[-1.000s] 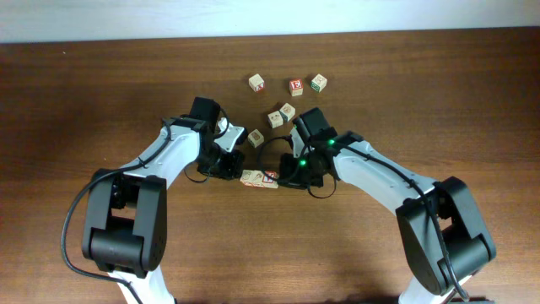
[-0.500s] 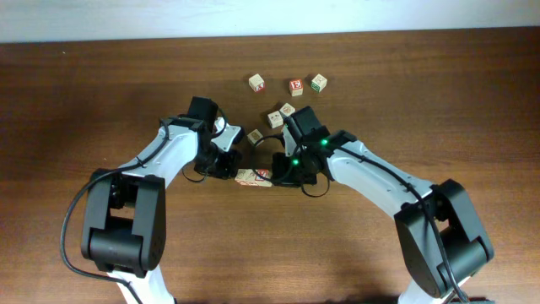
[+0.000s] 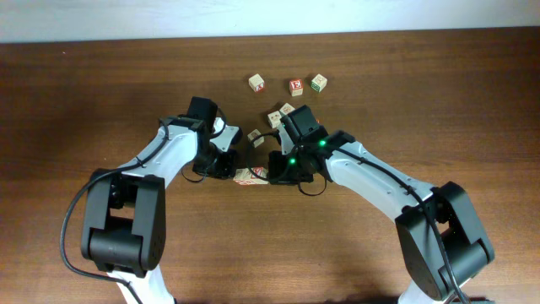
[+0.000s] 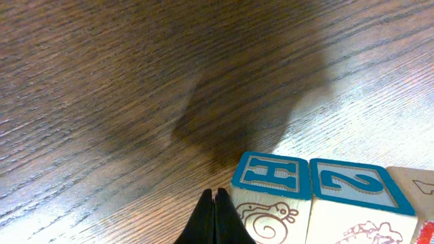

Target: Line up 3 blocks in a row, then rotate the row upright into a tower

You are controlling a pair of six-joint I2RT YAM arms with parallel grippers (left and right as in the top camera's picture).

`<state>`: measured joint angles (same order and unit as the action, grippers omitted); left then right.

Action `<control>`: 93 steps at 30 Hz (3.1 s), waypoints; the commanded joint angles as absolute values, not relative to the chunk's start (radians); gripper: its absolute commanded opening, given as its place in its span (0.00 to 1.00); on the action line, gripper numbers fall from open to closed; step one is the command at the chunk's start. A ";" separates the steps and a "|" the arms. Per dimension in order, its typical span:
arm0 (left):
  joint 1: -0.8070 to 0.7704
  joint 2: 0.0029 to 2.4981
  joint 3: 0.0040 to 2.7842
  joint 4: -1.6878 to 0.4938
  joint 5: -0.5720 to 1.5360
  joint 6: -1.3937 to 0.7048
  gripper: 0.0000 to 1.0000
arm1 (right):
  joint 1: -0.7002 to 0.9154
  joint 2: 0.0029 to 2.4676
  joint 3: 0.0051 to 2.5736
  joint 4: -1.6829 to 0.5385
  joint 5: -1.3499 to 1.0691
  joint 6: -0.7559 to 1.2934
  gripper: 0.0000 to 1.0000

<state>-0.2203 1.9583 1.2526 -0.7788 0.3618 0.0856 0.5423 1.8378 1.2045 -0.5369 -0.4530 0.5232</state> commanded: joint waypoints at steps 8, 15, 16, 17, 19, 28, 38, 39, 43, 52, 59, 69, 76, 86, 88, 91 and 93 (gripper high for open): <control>-0.293 1.971 1.244 -0.794 0.531 0.075 0.00 | 0.578 1.824 1.238 -0.519 -0.494 0.516 0.04; -0.293 1.971 1.244 -0.794 0.586 0.075 0.00 | 0.577 1.824 1.242 -0.519 -0.511 0.516 0.04; -0.293 1.971 1.244 -0.794 0.588 0.075 0.00 | 0.577 1.824 1.242 -0.520 -0.511 0.516 0.04; -0.293 1.971 1.244 -0.794 0.588 0.075 0.00 | 0.577 1.824 1.242 -0.520 -0.511 0.516 0.04; -0.293 1.971 1.244 -0.794 0.588 0.075 0.00 | 0.577 1.824 1.242 -0.520 -0.512 0.517 0.04; -0.293 1.971 1.244 -0.793 0.580 0.076 0.00 | 0.570 1.824 1.245 -0.567 -0.511 0.511 0.04; -0.293 1.971 1.244 -0.778 0.580 0.076 0.00 | 0.548 1.755 1.295 -0.704 -0.406 0.482 0.04; -0.293 1.971 1.244 -0.778 0.580 0.075 0.00 | 0.548 1.755 1.295 -0.704 -0.406 0.482 0.04; -0.291 1.971 1.252 -0.778 0.572 0.076 0.00 | 0.522 1.749 1.296 -0.705 -0.406 0.478 0.05; -0.291 1.971 1.396 -0.888 0.359 0.049 0.00 | 0.392 1.750 1.294 -0.760 -0.383 0.422 0.04; -0.291 1.971 1.456 -1.040 0.476 0.125 0.00 | 0.392 1.774 1.281 -0.756 -0.380 0.422 0.04; -0.292 1.971 1.456 -1.045 0.565 0.154 0.00 | 0.392 1.774 1.281 -0.752 -0.380 0.423 0.04; -0.292 1.971 1.456 -1.046 0.561 0.113 0.00 | 0.392 1.774 1.281 -0.751 -0.380 0.423 0.04; -0.292 1.971 1.456 -1.038 0.419 0.080 0.00 | 0.391 1.774 1.281 -0.744 -0.380 0.423 0.04; -0.292 1.971 1.458 -1.000 0.260 0.080 0.00 | 0.391 1.774 1.290 -0.738 -0.368 0.422 0.04; -0.273 1.971 1.504 -0.993 0.208 0.079 0.00 | 0.391 1.763 1.325 -0.744 -0.360 0.396 0.04; -0.249 1.971 1.572 -1.023 0.208 0.079 0.00 | 0.391 1.744 1.368 -0.785 -0.350 0.363 0.04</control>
<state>-0.2817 1.9720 1.4769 -1.0027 0.2558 0.0853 0.3923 1.7668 1.2995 -0.7547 -0.3767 0.4160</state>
